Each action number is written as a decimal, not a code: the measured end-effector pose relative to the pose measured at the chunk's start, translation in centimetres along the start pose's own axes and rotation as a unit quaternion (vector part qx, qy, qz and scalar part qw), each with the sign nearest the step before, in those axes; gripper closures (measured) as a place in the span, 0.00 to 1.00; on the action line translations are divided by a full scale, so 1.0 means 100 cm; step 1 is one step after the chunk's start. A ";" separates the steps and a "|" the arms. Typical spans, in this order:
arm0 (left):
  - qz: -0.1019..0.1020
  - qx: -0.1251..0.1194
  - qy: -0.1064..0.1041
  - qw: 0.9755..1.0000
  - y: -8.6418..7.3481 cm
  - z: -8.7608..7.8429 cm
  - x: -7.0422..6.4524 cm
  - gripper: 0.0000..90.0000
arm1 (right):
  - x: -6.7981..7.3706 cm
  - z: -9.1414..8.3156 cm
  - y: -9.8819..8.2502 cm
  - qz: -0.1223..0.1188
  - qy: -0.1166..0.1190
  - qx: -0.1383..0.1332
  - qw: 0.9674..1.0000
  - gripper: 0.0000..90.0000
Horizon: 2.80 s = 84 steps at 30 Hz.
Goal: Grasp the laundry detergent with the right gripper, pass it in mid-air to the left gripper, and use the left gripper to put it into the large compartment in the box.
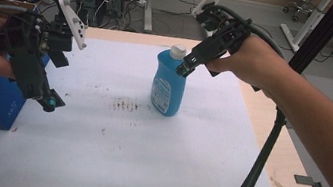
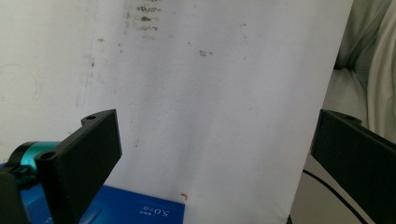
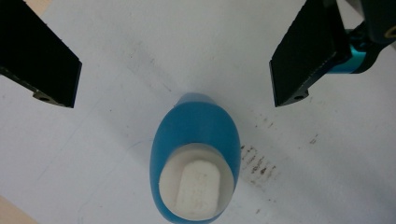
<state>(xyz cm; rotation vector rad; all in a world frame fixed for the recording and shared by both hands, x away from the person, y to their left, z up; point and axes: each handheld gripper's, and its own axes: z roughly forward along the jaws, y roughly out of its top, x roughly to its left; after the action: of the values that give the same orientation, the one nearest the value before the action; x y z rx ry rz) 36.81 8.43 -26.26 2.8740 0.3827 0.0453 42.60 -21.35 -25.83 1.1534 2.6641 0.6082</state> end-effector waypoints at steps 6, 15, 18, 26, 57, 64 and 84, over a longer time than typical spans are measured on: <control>-0.001 0.000 0.000 1.000 0.001 0.001 0.001 0.02 | 0.002 0.004 -0.010 0.005 -0.004 -0.037 0.999 0.02; -0.001 0.000 0.000 1.000 0.001 0.002 0.002 0.02 | 0.002 0.010 -0.025 0.021 -0.010 -0.090 0.996 0.02; -0.002 -0.001 0.000 1.000 0.002 0.002 0.002 0.02 | 0.001 0.011 -0.029 0.027 -0.010 -0.107 0.994 0.02; -0.001 0.000 -0.002 1.000 0.002 0.003 0.003 0.02 | 0.003 0.020 -0.041 0.040 -0.002 -0.120 0.992 0.02; -0.005 -0.003 -0.004 1.000 0.002 0.005 0.008 0.02 | 0.012 0.055 -0.082 0.071 0.008 -0.195 0.978 0.02; -0.006 -0.002 -0.004 1.000 0.002 0.006 0.009 0.02 | 0.012 0.063 -0.082 0.071 0.009 -0.203 0.977 0.02; -0.009 0.000 -0.006 1.000 0.000 0.006 0.012 0.02 | 0.009 0.093 -0.074 0.083 0.022 -0.244 0.966 0.02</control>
<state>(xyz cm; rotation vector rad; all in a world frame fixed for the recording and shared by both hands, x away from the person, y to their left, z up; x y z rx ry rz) 38.01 8.60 -26.87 2.8681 0.4071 0.0250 40.07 -22.48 -37.38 1.2187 2.2641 1.2440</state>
